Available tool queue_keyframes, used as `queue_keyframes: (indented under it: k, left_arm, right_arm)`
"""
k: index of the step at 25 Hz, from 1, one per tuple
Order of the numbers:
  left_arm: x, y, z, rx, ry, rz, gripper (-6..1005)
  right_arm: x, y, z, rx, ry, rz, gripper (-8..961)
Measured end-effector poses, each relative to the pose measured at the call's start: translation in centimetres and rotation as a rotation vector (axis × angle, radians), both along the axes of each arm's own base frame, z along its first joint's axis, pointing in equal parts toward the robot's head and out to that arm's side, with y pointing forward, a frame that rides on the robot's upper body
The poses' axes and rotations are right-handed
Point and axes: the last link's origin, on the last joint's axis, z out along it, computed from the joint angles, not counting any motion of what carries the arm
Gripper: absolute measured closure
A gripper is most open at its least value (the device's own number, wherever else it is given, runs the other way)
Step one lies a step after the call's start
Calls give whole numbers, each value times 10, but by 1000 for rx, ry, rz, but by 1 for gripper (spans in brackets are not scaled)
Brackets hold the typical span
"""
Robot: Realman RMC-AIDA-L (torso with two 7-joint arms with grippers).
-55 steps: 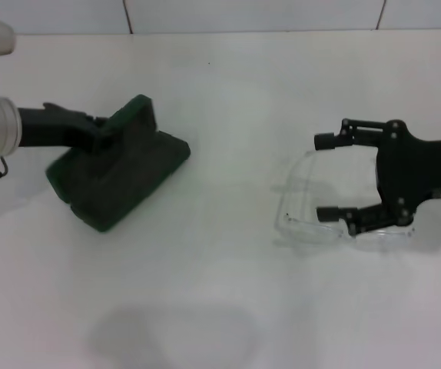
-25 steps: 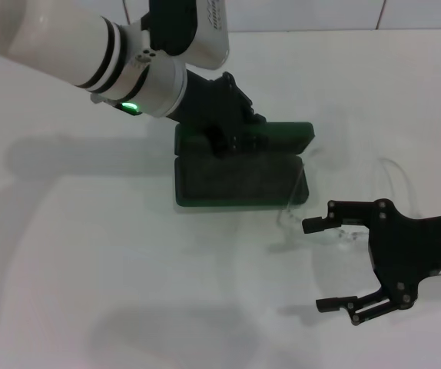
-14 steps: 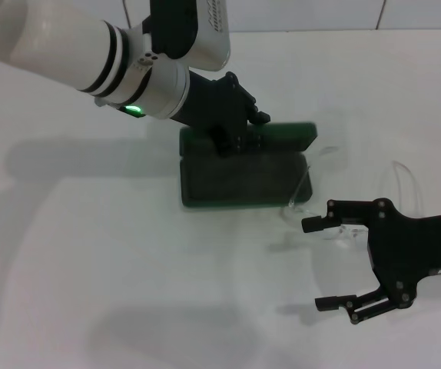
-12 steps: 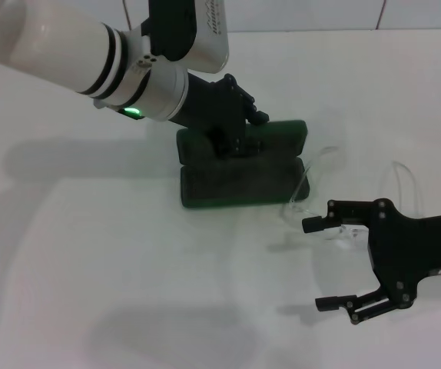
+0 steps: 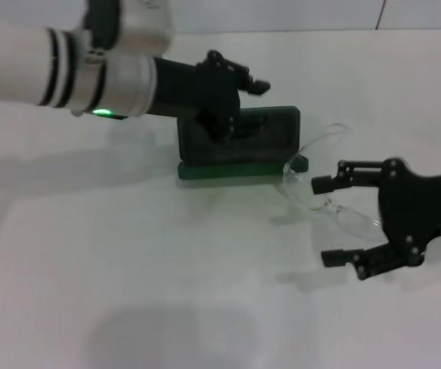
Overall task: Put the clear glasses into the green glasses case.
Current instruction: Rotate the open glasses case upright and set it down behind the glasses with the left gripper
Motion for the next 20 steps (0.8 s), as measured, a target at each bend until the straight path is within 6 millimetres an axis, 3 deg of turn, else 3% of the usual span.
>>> queue_keyframes:
  k: [6, 11, 14, 20]
  left_arm:
    - [-26, -22, 14, 76, -160, 1, 558]
    - [-46, -15, 11, 131, -192, 123, 558]
    - [-60, -7, 6, 171, -187, 202, 558]
    - [-78, -1, -10, 180, -174, 300, 558]
  right_arm:
    - [-12, 4, 21, 29, -75, -32, 84]
    - [-13, 9, 22, 57, -90, -41, 83]
    - [-5, 24, 36, 191, -27, -148, 83]
    - [35, 37, 86, 504, 328, -431, 84]
